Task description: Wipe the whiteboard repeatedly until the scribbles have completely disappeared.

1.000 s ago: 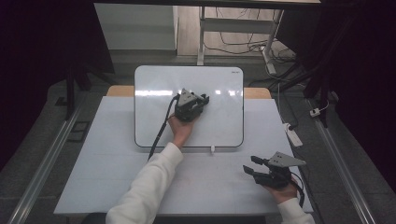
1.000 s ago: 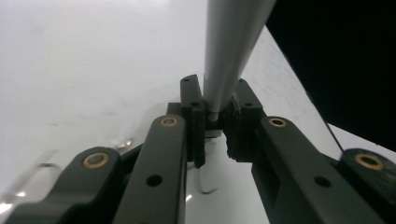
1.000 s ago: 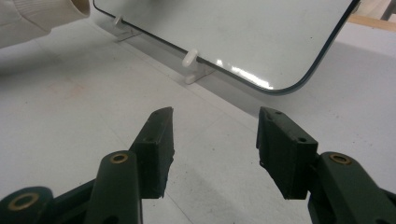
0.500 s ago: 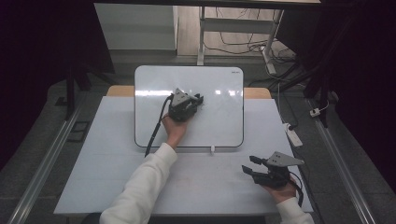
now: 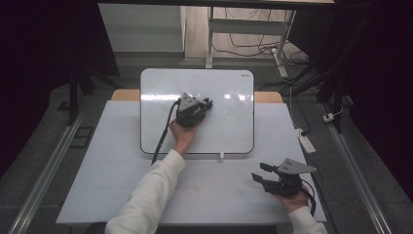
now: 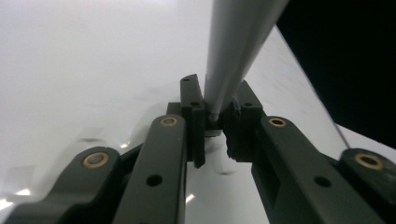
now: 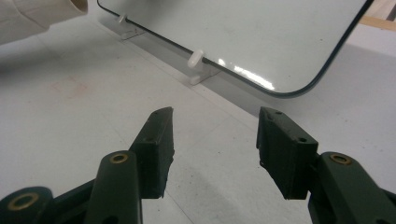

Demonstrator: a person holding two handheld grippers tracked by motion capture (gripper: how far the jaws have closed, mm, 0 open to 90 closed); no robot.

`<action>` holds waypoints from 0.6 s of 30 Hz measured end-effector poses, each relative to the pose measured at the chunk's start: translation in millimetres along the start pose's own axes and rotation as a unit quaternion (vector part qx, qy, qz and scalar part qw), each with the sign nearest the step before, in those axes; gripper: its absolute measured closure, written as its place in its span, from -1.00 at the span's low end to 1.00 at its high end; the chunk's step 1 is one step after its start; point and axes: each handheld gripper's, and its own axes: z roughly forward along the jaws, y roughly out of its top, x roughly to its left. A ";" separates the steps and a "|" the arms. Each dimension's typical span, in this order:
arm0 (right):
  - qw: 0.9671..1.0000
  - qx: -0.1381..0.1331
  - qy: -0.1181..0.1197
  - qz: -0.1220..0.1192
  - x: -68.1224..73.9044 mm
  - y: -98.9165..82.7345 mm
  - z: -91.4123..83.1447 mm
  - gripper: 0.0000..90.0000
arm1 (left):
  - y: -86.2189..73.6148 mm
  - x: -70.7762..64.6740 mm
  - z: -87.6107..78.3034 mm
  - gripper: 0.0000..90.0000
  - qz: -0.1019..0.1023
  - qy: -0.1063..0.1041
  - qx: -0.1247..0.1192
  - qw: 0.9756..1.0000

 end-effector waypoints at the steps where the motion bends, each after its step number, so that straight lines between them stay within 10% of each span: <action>1: 1.000 0.001 0.000 -0.002 0.6 0.4 0.6 0.02 | -1.4 -5.2 3.4 0.74 0.004 -0.005 0.004 1.000; 18: 1.000 0.000 0.003 -0.002 0.7 -0.3 0.7 0.02 | 6.4 27.7 -18.4 0.74 -0.016 0.037 -0.017 0.999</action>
